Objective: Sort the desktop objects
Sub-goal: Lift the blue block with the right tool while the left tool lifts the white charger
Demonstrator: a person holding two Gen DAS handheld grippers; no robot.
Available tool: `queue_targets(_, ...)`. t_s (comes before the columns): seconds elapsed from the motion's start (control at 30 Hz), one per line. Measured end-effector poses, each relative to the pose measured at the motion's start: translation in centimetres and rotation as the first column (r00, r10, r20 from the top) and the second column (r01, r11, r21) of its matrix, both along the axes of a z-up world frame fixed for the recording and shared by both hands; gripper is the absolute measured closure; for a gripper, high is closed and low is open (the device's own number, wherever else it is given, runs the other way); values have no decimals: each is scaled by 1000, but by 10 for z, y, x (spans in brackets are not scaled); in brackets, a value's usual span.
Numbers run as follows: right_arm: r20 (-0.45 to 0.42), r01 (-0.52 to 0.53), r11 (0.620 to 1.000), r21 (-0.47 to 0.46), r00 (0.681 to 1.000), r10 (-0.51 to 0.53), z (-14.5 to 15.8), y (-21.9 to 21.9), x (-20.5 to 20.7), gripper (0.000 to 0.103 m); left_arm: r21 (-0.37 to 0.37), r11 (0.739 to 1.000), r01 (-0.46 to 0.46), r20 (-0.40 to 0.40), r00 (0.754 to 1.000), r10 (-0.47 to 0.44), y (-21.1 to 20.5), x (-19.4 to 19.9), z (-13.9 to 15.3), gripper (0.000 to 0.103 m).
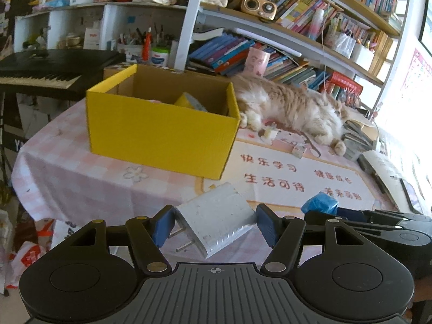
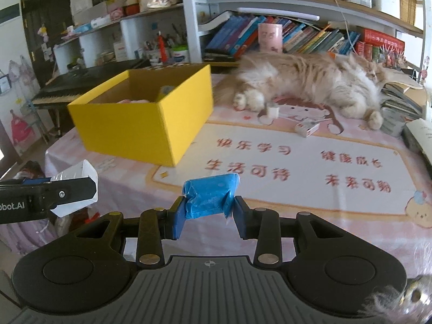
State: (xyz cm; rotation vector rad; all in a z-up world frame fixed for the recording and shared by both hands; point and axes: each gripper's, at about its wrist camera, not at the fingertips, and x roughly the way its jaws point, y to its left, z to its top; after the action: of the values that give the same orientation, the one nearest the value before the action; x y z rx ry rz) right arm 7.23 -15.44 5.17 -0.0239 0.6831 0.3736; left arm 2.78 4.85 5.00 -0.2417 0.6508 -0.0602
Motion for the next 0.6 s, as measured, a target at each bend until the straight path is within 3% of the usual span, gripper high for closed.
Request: queue_targets(0.6,-12,-58,998,-24,998,58,0,41,-23,69,-21,1000,-2,3,1000,2,25,-24,-3,37)
